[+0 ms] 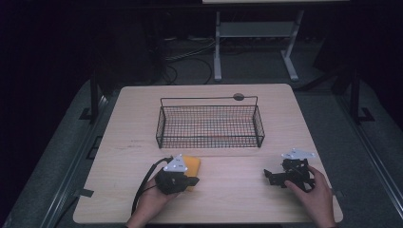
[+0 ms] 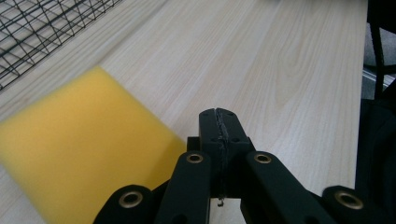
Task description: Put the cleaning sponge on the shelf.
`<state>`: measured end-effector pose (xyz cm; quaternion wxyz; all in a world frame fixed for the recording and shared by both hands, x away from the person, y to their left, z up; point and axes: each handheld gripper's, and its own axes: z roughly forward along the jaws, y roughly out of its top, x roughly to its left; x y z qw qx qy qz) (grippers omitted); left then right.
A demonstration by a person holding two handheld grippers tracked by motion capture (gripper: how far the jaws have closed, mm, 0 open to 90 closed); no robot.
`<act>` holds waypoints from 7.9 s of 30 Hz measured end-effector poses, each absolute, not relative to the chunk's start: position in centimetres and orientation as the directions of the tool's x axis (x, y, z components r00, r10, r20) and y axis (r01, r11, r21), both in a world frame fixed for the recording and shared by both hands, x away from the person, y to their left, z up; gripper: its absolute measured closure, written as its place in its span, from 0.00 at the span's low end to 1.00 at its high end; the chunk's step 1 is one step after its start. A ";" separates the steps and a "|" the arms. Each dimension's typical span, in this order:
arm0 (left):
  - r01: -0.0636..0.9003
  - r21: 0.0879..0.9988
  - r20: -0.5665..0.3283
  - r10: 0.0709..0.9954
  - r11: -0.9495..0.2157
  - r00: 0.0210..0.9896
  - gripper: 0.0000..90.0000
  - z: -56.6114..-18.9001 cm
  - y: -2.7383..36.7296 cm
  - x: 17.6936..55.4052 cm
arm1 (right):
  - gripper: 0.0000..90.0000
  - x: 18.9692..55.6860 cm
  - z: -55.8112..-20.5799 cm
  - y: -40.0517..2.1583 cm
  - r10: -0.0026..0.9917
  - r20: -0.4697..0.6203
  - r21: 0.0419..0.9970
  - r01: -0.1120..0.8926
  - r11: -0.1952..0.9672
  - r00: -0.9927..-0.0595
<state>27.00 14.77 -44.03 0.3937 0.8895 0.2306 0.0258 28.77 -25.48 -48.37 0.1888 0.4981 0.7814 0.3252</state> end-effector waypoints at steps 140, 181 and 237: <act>0.506 0.331 0.018 0.542 -0.796 0.840 0.22 -44.1 14.4 34.2 | 0.00 28.8 -48.4 -25.5 0.901 0.029 0.696 0.656 0.292 -0.432; 0.528 0.372 -0.037 0.556 -0.764 0.830 0.25 -40.8 15.2 34.0 | 0.00 28.8 -48.4 -25.5 0.901 0.029 0.696 0.655 0.293 -0.433; 0.519 0.410 -0.026 0.559 -0.750 0.829 0.25 -33.2 15.3 37.9 | 0.00 28.8 -48.4 -25.5 0.901 0.029 0.696 0.656 0.292 -0.432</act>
